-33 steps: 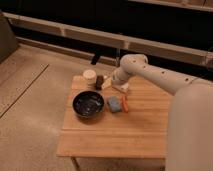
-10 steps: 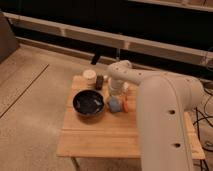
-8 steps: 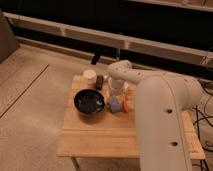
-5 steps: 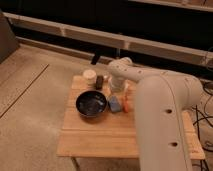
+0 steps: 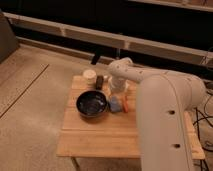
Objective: Wipe the white sponge on the table
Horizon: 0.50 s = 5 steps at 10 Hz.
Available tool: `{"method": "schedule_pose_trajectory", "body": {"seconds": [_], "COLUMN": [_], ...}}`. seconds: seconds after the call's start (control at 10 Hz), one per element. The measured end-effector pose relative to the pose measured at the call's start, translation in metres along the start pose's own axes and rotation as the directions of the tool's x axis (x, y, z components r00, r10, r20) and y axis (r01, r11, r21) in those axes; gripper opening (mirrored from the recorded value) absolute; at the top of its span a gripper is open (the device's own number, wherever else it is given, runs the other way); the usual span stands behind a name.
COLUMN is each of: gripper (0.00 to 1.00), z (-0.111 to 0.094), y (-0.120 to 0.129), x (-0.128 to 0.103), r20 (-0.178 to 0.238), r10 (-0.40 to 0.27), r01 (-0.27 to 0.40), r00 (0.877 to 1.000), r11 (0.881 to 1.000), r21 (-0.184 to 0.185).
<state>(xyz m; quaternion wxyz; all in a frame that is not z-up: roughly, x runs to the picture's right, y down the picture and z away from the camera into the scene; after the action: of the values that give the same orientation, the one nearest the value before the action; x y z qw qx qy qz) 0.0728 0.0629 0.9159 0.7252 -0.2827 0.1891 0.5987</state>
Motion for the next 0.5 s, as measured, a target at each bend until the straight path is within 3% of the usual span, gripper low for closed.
{"method": "schedule_pose_trajectory", "body": {"seconds": [0.5], "gripper": [0.65], "z": [-0.006], "y": [-0.016], "x": [0.004], "r20": [0.007], "r10": [0.048], "r01": [-0.048], "r00": [0.999], "r11": [0.999], "r21": [0.014]}}
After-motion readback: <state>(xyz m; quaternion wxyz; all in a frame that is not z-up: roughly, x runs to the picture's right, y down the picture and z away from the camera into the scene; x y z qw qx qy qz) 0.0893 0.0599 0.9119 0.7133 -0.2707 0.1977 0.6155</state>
